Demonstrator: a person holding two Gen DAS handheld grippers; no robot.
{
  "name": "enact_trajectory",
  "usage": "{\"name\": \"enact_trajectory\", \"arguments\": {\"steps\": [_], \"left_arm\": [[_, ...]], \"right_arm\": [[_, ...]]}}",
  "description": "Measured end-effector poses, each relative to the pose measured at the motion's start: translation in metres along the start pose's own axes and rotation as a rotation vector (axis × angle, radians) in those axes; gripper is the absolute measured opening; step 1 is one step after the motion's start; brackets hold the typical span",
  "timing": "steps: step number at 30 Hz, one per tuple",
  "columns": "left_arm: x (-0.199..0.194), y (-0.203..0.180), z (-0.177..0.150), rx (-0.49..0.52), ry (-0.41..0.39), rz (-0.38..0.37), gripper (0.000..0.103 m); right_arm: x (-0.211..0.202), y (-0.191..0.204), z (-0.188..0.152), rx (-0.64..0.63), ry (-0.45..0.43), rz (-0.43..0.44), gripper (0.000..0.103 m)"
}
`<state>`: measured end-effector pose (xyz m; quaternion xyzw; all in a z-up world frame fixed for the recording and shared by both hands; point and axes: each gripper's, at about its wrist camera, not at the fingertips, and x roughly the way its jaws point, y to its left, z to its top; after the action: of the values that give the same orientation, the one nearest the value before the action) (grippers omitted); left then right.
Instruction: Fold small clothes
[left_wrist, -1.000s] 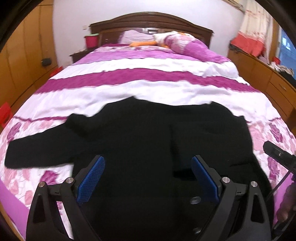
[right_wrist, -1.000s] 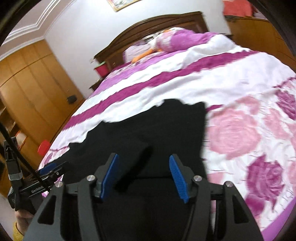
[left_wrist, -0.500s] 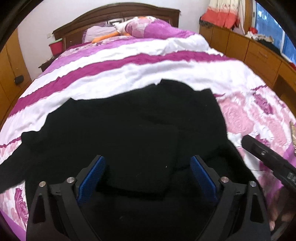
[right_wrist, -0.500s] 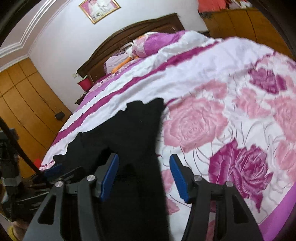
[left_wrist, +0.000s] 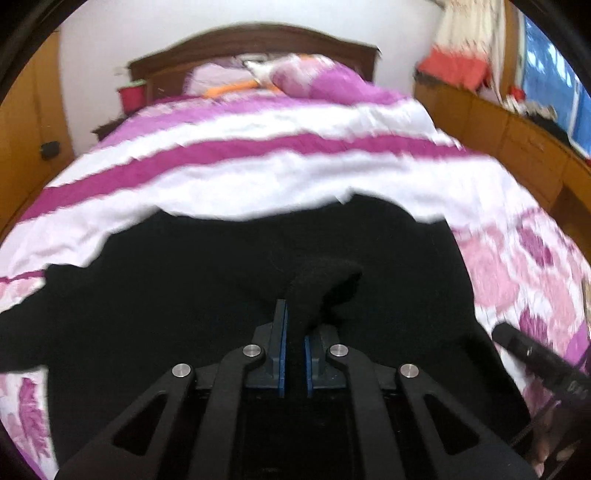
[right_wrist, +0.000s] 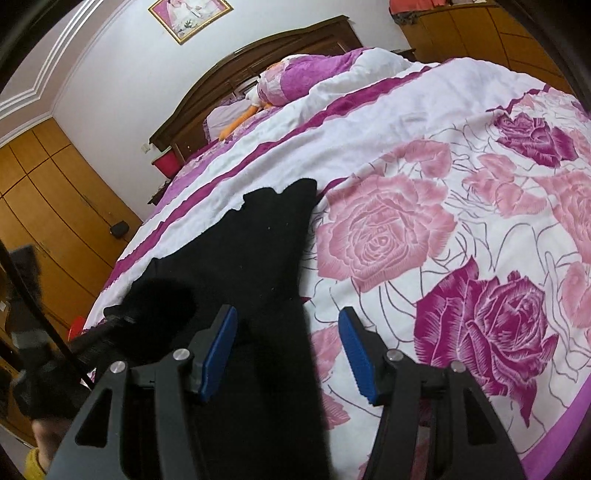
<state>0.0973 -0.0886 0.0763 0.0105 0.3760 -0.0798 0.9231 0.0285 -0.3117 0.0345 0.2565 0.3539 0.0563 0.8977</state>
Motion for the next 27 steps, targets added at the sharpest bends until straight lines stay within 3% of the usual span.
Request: {"name": "enact_trajectory", "arguments": {"steps": [6,11,15,19,22,27], "left_arm": [[-0.015,0.061,0.009,-0.069,-0.04,0.09,0.001],[-0.004,0.109,0.001,-0.127,0.02,0.124,0.004],[0.008,0.138,-0.016,-0.161,0.091,0.148,0.016],[0.011,0.159,-0.031,-0.184,0.135,0.263,0.023],[0.006,0.173,-0.04,-0.231,0.141,0.248,0.023],[-0.011,0.178,-0.039,-0.299,0.103,0.154,0.025]], "right_arm": [[0.003,0.003,-0.001,-0.011,0.0,-0.011,0.06],[0.005,0.007,-0.003,-0.033,0.001,-0.025,0.06],[0.008,0.009,-0.004,-0.046,0.006,-0.04,0.06],[0.011,0.011,-0.005,-0.057,0.013,-0.055,0.06],[0.012,0.013,-0.005,-0.068,0.018,-0.057,0.06],[0.01,0.027,0.005,-0.082,0.024,-0.031,0.06]]}}
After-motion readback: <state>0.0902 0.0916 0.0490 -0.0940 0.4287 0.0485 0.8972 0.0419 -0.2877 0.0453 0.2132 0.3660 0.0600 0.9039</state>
